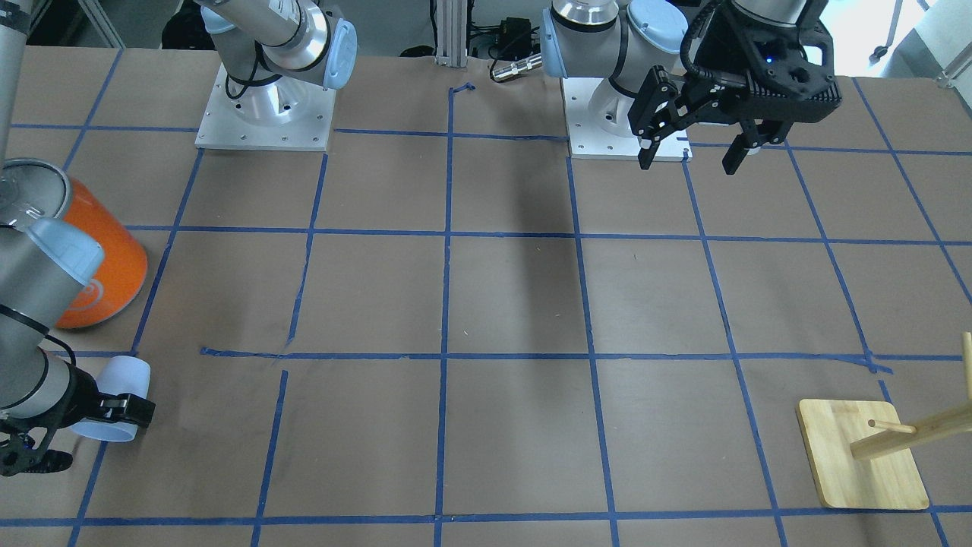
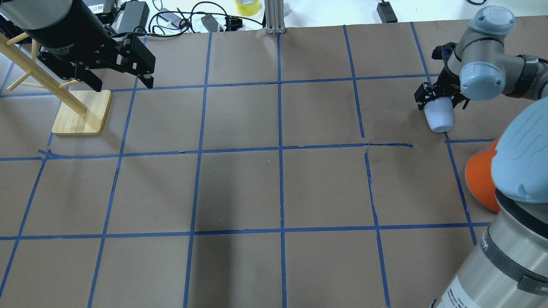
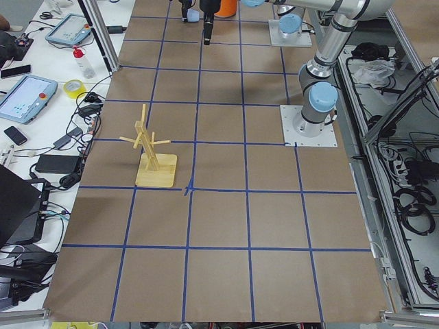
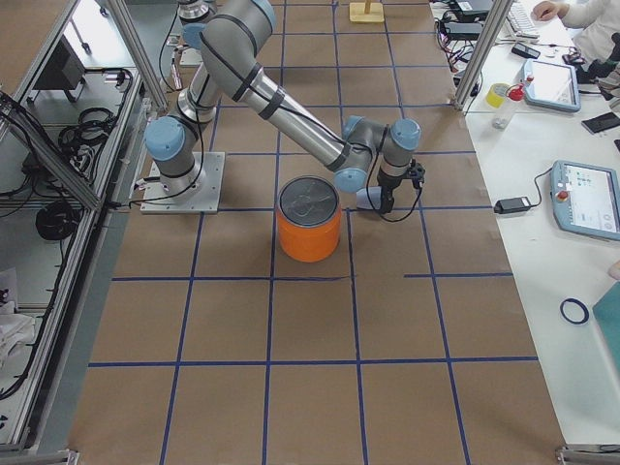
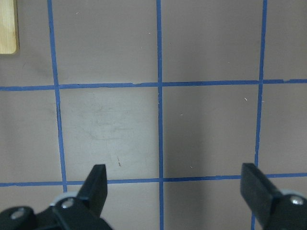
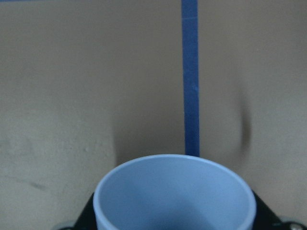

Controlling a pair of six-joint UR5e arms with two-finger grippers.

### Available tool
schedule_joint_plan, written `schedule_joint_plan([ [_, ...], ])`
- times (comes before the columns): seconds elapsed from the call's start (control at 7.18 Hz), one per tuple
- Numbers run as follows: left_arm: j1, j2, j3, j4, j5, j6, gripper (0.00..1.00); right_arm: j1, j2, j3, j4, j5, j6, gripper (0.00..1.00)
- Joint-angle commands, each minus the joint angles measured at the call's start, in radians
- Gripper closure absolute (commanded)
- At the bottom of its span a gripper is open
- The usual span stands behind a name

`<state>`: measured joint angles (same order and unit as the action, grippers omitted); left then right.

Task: Flip cup
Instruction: 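Lift the cup off the table with the right gripper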

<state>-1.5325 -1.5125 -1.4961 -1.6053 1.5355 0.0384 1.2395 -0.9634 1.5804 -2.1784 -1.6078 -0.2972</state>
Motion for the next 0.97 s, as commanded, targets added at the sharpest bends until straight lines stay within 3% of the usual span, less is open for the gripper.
schedule_joint_plan([
  [0.0, 0.0, 0.0, 0.0, 0.001, 0.0, 0.0, 0.0, 0.0, -0.001, 0.001, -0.001, -0.003, -0.003, 0.37],
  [0.42, 0.0, 0.0, 0.0, 0.001, 0.0, 0.0, 0.0, 0.001, -0.018, 0.0, 0.015, -0.001, -0.005, 0.79],
  [0.56, 0.0, 0.0, 0.0, 0.001, 0.0, 0.0, 0.0, 0.003, -0.041, 0.001, 0.029, -0.003, -0.007, 0.81],
  [0.84, 0.0, 0.0, 0.0, 0.001, 0.0, 0.0, 0.0, 0.014, -0.09, 0.001, 0.1, 0.018, -0.103, 0.99],
])
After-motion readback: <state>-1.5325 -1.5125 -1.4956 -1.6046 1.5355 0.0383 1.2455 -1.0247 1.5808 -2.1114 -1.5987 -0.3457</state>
